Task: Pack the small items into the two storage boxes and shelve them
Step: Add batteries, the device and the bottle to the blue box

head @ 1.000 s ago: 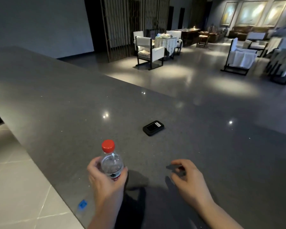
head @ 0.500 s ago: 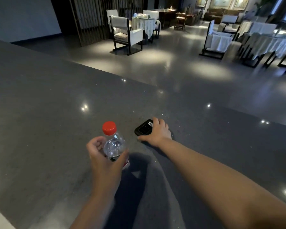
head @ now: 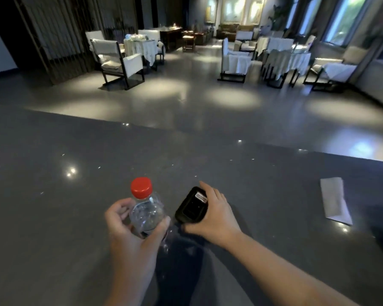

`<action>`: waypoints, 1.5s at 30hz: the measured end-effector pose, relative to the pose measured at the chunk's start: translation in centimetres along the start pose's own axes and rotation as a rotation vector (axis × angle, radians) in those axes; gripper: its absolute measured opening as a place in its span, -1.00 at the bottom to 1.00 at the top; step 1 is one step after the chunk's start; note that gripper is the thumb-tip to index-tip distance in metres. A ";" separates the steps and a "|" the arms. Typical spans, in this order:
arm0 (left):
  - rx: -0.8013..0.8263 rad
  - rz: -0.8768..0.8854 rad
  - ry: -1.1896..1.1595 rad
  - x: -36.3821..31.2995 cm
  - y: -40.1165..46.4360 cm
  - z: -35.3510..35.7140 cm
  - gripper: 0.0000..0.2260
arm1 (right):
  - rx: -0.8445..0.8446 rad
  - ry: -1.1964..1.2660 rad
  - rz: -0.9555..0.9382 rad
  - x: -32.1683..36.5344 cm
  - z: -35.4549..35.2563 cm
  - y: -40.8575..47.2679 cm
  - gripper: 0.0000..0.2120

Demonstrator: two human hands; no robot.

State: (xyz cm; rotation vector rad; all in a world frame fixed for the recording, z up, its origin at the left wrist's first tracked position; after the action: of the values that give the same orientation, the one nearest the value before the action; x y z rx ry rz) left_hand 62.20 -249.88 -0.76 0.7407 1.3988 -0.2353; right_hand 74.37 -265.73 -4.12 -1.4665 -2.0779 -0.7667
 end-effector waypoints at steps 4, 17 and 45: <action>0.177 0.051 -0.078 -4.4 -3.9 6.3 -0.33 | -0.151 0.008 0.069 -5.6 -10.7 -5.9 0.06; 0.599 -0.018 -0.318 -15.4 -23.9 23.0 -0.30 | -0.538 -0.078 0.317 -19.5 -37.4 -25.9 -0.05; 0.350 0.136 -0.229 -18.6 -31.8 28.4 -0.38 | 0.506 -0.537 -0.141 -30.0 -33.5 -20.4 -0.26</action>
State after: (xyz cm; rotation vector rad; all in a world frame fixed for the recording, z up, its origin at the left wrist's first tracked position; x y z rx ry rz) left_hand 63.53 -295.90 6.12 1.0584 1.0964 -0.4512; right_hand 66.49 -314.45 -3.18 -1.3320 -2.5327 0.1469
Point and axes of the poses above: each hand's wrist, its own y-axis towards the middle knuckle, its own z-axis out of the palm, x = y × z, the point moved 6 cm from there along y, towards the middle knuckle, and after that the axes turned 10 degrees about -x, right-handed, at the moved point
